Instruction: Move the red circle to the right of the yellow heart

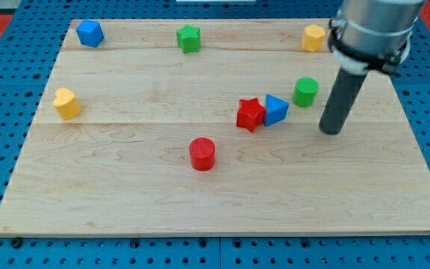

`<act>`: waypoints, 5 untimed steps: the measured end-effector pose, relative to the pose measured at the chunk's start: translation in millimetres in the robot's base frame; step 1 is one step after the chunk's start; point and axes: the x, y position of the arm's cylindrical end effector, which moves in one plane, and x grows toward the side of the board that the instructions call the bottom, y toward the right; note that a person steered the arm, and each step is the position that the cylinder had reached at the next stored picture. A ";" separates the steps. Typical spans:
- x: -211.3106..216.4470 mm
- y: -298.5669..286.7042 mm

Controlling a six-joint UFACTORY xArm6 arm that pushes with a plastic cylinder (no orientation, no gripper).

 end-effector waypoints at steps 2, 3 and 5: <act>-64.5 -13.6; -64.1 -36.4; 12.0 -74.0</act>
